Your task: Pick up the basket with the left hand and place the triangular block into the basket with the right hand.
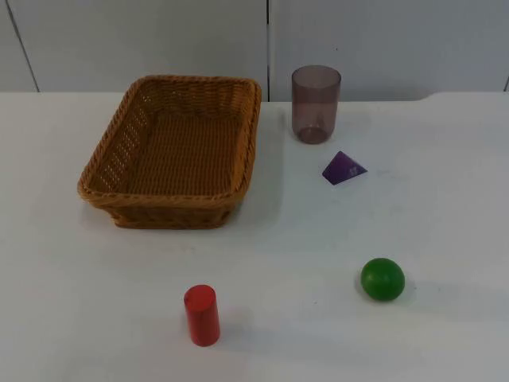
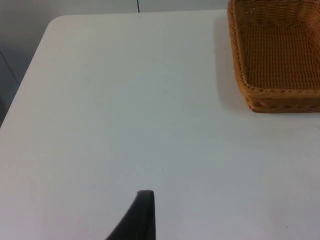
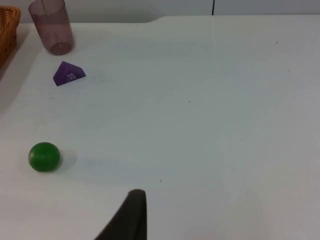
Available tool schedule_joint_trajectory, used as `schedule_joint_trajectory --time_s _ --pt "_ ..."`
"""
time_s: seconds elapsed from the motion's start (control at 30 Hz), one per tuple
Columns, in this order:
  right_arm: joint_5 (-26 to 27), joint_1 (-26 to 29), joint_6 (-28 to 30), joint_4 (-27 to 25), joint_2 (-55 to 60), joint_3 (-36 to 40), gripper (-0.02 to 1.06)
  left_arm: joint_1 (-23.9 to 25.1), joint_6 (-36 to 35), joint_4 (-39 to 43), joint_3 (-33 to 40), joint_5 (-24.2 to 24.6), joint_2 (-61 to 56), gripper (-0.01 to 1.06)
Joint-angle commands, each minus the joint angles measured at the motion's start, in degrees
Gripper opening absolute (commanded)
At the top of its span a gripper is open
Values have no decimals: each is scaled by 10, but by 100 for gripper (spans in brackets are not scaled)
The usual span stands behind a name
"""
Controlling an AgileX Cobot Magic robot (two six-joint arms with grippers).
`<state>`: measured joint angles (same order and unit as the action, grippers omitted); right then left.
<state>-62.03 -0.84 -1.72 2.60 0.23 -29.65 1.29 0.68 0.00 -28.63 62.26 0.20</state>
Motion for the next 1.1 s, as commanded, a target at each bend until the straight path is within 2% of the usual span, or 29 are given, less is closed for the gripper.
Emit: schedule_joint_trajectory --time_s 0.0,0.17,0.27,0.43,0.53,0.6,0.67,0.8,1.07 --pt "4 3 2 -6 -2 1 105 2 -3 -12 2 -7 -2 105" --pt "4 3 3 -17 5 -25 105 2 -7 -39 -15 -5 16 105" --pt "5 3 9 -14 55 -56 105 2 -7 -40 -27 -5 49 105" --pt "26 3 12 -14 157 -96 105 2 -10 -41 -49 -42 146 105" --pt "54 3 12 -13 220 -113 105 2 -10 -42 -60 -75 202 105" --pt "94 3 12 -13 281 -122 105 2 -10 -43 -71 -107 261 105" --pt "100 3 12 -13 294 -123 105 2 -10 -43 -74 -111 275 105" --pt "159 3 13 -15 396 -126 105 2 -10 -49 -97 -155 385 105" --pt "191 3 13 -15 497 -126 105 2 -7 -61 -100 -199 498 105"
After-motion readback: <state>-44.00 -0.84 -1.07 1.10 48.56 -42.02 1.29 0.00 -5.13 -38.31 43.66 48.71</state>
